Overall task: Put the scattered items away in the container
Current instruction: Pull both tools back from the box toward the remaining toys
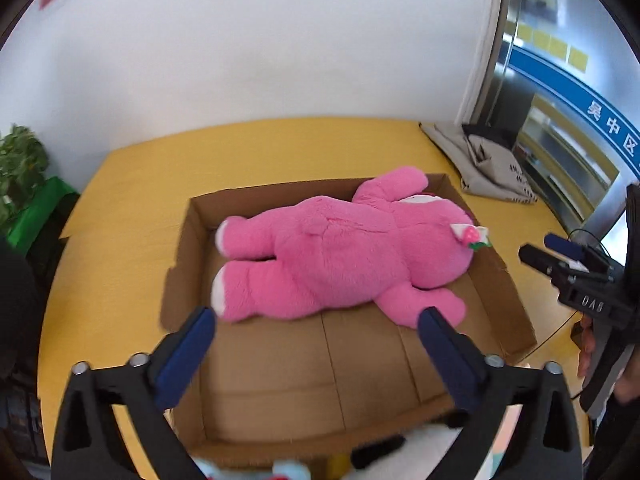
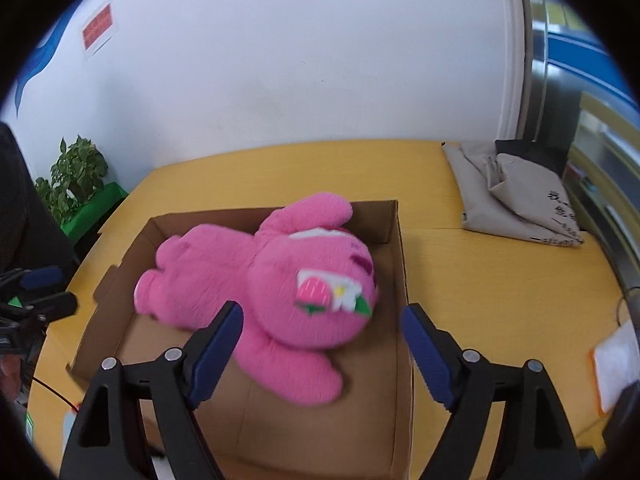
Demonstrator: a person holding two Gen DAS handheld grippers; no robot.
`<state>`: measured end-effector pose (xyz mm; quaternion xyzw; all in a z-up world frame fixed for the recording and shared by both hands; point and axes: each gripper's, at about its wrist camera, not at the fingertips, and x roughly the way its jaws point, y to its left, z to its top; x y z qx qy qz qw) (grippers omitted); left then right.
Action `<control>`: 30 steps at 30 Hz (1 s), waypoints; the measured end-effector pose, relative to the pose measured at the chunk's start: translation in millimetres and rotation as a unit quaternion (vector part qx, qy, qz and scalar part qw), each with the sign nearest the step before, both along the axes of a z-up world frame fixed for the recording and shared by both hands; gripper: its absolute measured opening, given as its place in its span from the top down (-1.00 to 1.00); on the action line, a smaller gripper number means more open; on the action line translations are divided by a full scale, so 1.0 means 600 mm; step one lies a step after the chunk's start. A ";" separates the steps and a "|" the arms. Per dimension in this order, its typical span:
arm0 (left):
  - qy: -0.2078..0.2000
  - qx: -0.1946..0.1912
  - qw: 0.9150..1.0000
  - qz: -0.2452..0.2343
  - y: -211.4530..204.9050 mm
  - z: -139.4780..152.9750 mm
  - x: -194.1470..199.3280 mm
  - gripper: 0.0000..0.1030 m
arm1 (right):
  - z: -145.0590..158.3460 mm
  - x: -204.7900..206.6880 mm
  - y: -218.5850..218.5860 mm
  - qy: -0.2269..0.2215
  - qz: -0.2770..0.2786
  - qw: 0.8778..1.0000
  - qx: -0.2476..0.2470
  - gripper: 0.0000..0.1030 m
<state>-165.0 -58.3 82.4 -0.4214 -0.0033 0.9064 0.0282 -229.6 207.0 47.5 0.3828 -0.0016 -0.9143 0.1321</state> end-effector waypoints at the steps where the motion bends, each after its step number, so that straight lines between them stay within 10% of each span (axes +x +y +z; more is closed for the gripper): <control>1: 0.009 -0.007 1.000 0.009 0.002 0.005 0.028 -1.00 | 0.008 0.023 0.000 0.006 -0.001 1.000 0.005 -0.60; 15: 0.011 -0.005 0.998 0.069 0.026 -0.017 0.241 -1.00 | 0.006 0.250 -0.035 0.026 -0.018 0.998 0.052 -0.60; 30: 0.038 -0.002 0.998 0.053 0.068 -0.032 0.327 -0.99 | 0.010 0.337 -0.051 0.052 -0.015 0.997 0.053 -0.60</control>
